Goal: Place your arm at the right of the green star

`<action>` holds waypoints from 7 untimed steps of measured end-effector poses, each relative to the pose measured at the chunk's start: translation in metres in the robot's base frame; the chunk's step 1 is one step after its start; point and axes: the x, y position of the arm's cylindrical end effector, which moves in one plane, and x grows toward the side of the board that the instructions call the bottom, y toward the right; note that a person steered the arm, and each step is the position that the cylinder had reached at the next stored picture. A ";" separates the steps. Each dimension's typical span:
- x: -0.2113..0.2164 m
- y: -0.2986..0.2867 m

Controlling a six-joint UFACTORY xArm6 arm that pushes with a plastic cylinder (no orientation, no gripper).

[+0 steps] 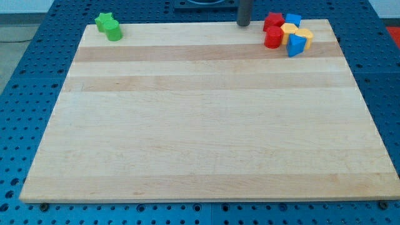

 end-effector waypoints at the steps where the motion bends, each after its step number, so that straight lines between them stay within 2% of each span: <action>1: 0.001 -0.029; 4: 0.000 -0.134; 7: 0.001 -0.207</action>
